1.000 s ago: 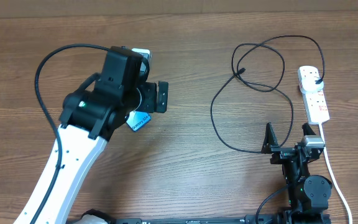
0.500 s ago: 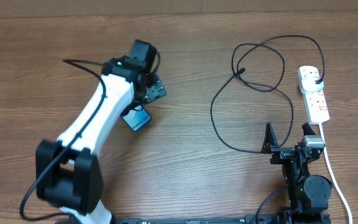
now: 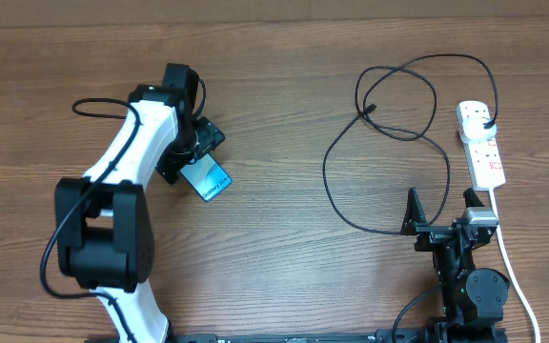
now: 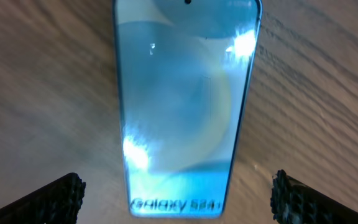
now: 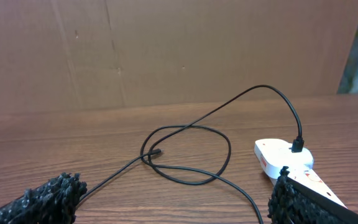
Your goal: Plug charger to phone and switch on socket
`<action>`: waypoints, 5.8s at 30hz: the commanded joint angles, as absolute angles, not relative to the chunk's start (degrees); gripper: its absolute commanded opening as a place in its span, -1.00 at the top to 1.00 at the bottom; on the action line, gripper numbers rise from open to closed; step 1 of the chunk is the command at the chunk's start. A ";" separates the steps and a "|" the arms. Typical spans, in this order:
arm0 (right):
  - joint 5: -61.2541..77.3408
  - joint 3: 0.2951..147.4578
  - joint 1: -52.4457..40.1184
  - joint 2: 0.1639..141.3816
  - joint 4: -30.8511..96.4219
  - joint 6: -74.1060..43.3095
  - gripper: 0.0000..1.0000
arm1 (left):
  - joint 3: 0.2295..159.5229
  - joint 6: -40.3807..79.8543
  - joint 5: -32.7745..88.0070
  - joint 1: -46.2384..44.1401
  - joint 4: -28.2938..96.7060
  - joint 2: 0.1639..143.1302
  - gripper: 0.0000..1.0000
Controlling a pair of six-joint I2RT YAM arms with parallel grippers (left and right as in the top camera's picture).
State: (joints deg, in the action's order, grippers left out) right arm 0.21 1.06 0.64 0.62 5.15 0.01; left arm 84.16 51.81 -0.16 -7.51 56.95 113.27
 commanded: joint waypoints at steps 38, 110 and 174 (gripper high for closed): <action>0.51 0.45 0.43 0.19 4.84 0.30 -1.00 | 74.37 52.77 -0.36 -7.94 46.17 117.86 -0.67; 0.51 0.45 0.43 0.19 4.84 0.30 -1.00 | 114.87 23.68 45.34 -6.98 96.84 117.73 -0.30; 0.84 0.45 0.43 0.19 4.82 -0.27 -1.00 | 114.87 25.91 63.07 -4.43 92.77 117.64 -0.31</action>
